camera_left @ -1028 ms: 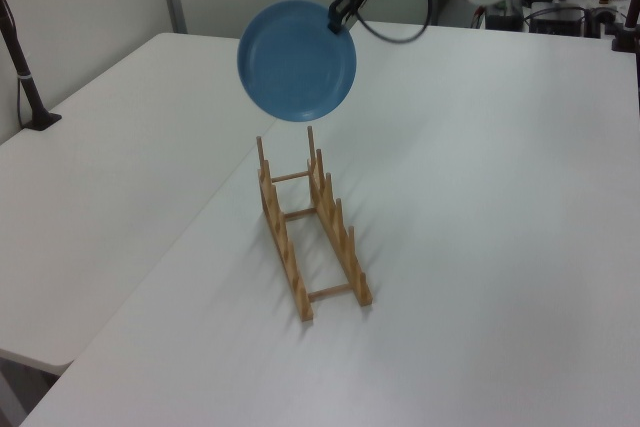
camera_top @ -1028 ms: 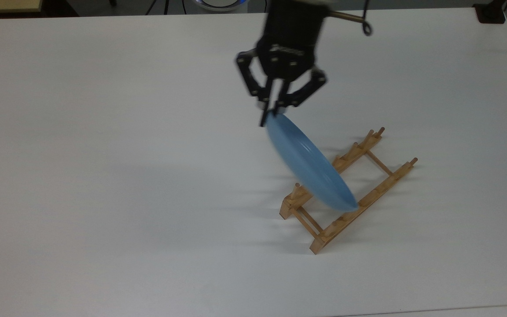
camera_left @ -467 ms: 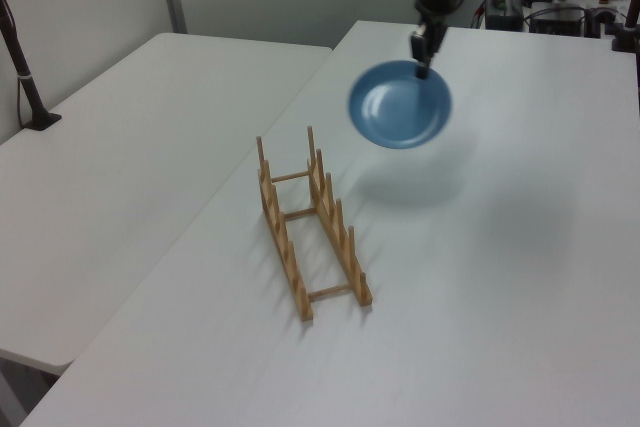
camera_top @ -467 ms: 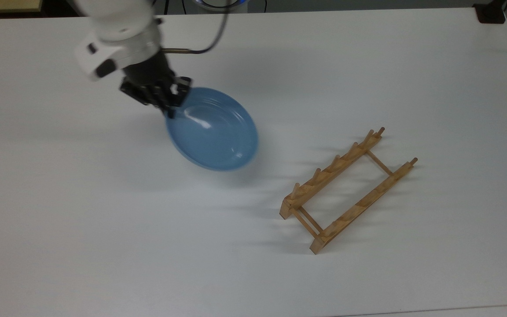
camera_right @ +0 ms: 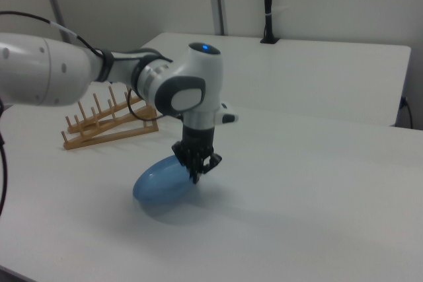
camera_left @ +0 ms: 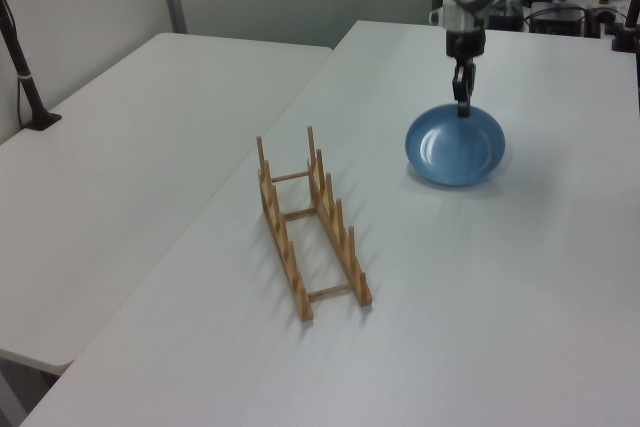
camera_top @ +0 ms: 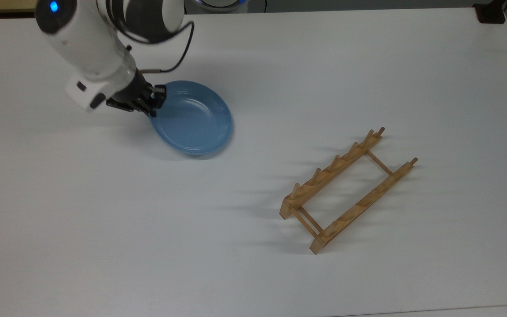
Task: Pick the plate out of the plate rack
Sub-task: 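Open the gripper to release the plate and raise it away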
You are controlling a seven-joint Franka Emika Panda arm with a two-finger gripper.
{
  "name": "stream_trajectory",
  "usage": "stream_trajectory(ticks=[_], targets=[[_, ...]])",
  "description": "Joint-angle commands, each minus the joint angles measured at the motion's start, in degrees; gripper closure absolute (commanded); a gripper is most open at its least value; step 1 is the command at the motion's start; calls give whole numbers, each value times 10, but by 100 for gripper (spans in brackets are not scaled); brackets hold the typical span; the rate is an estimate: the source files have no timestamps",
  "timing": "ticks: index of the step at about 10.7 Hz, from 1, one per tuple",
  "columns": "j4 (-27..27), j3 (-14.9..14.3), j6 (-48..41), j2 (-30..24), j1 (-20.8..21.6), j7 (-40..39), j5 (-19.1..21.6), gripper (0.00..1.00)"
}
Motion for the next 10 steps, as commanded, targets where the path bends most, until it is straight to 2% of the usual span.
stream_trajectory(ticks=[1, 2, 3, 4, 5, 6, 7, 8, 9, 10], targets=[[-3, -9, 5, 32, 2, -33, 5, 92], [-3, -12, 3, 31, 0, -36, 2, 68], [-3, -20, 1, 31, -3, -41, -12, 53], [-2, -21, 1, 31, -4, -36, -27, 8], [0, -22, 0, 28, -3, -34, -42, 0], [3, -22, -3, 18, 0, -24, -57, 0], [17, -22, -5, -1, 6, 19, -72, 0], [37, -17, -23, -22, 11, 82, -104, 0], [45, -5, -48, -53, 16, 121, -146, 0], [45, 26, -78, -89, 13, 131, -167, 0]])
